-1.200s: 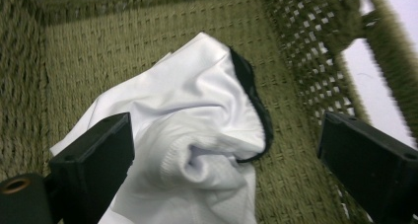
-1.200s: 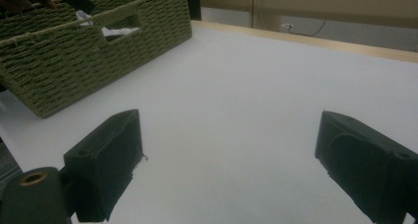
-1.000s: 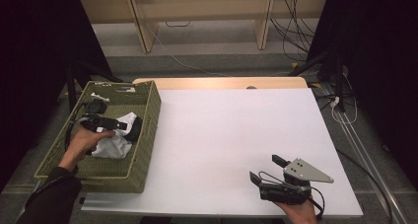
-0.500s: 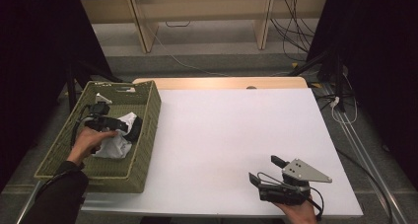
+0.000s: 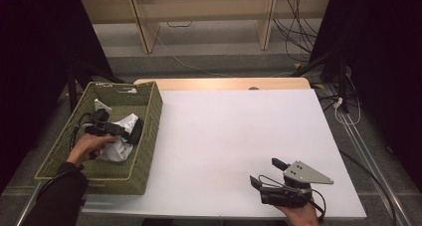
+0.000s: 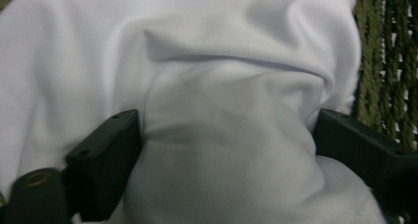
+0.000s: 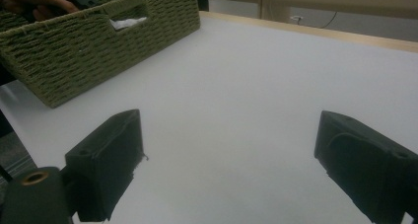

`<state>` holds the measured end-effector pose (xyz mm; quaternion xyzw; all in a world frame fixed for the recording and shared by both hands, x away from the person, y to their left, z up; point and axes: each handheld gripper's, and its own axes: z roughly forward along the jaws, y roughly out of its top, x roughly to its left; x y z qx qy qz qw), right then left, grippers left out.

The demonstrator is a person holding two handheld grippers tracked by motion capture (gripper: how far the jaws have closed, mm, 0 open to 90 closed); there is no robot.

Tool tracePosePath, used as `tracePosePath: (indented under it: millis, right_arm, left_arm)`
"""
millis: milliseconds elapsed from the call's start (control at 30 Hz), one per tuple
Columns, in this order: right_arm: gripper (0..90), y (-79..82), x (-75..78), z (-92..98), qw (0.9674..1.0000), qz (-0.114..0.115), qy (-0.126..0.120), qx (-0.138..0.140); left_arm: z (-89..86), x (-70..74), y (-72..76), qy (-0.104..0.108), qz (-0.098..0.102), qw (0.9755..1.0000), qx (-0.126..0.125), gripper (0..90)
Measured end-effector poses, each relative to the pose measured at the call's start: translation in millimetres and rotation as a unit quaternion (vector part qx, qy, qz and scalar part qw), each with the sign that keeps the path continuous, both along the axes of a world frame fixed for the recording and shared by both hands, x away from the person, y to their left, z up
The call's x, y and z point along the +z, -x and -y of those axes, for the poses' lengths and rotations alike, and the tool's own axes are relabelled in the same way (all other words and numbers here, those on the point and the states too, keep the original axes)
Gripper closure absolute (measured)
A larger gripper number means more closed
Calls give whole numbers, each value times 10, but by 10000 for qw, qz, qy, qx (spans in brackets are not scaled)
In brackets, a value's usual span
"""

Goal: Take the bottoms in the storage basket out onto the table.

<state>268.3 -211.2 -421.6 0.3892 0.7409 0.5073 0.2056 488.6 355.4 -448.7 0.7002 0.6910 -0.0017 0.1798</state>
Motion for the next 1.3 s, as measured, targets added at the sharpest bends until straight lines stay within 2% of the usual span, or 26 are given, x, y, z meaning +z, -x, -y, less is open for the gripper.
tracePosePath:
  millis: [67, 100, 133, 167, 267, 367, 400, 433, 533, 600, 633, 667, 767, 800, 833, 967, 1000, 1033, 1100, 1133, 1167, 1233, 1267, 1300]
  right_arm:
    - [123, -5, -4, -3, 10000, 8, -14, -3]
    - [123, -5, -7, -3, 10000, 13, 15, -5]
    - [123, -5, -7, -3, 10000, 13, 15, -5]
    - [124, -4, -6, -3, 10000, 13, 17, -8]
    - [125, -7, -6, -3, 10000, 1, 13, -23]
    - [125, -9, -10, -1, 10000, -6, 9, -31]
    - [126, -14, -12, -3, 10000, -19, -2, -30]
    - [126, -14, -12, -3, 10000, -19, -2, -30]
    - [126, -13, -10, -3, 10000, -13, -1, -34]
    - [126, -11, -7, 1, 10000, -24, 0, -41]
    - [126, -8, -6, 4, 10000, -18, 2, -43]
    - [126, -8, -6, 4, 10000, -18, 2, -43]
    - [126, -12, -5, 13, 10000, -8, -28, -58]
    - [126, -8, -5, 14, 10000, 1, -27, -59]
    - [126, -8, -5, 14, 10000, 1, -27, -59]
    - [126, -5, 0, 14, 10000, -7, -32, -61]
    - [126, -3, -1, 14, 10000, -5, -25, -61]
    - [126, -3, -1, 14, 10000, -5, -25, -61]
    - [126, -5, 3, 14, 10000, 3, -38, -70]
    - [126, -2, 1, 17, 10000, 0, -49, -78]
    - [126, -2, 1, 17, 10000, 0, -49, -78]
    - [126, -6, -5, 21, 9999, -12, -50, -93]
    - [126, -6, -5, 21, 9999, -12, -50, -93]
    - [126, -6, -4, 19, 9999, -21, -43, -92]
  left_arm:
    - [-9, 20, 16, -53, -65, 9999, -129, 278]
    - [-9, 39, 33, -160, -57, 9996, -208, 397]
    - [-9, 39, 33, -160, -57, 9996, -208, 449]
    - [-8, 43, 43, -150, -32, 9997, -212, 449]
    - [-17, 52, 60, -51, 21, 9997, -224, 571]
    - [1, 94, 66, -48, 113, 9996, -257, 619]
    - [18, 144, 65, -68, 225, 9994, -273, 628]
    - [18, 144, 65, -68, 225, 9994, -273, 631]
    - [31, 245, 67, -44, 475, 9986, -215, 637]
    - [25, 367, 76, 19, 744, 9972, -103, 637]
    - [25, 367, 76, 19, 744, 9972, -103, 637]
    - [25, 408, 85, 38, 847, 9964, -65, 637]
    - [33, 522, 119, 101, 1121, 9936, 33, 636]
    - [37, 591, 138, 142, 1308, 9913, 85, 636]
    - [37, 591, 138, 142, 1308, 9913, 85, 636]
    - [53, 734, 172, 289, 1645, 9858, 175, 636]
    - [77, 818, 198, 322, 1817, 9827, 188, 635]
    - [77, 818, 198, 322, 1817, 9827, 188, 635]
    - [109, 904, 231, 415, 2007, 9786, 172, 635]
    - [142, 988, 256, 527, 2161, 9748, 166, 635]
    - [142, 988, 256, 527, 2161, 9748, 166, 635]
    - [211, 1093, 290, 622, 2347, 9700, 100, 635]
    - [211, 1093, 290, 622, 2347, 9700, 100, 635]
    - [236, 1124, 299, 641, 2390, 9689, 51, 635]
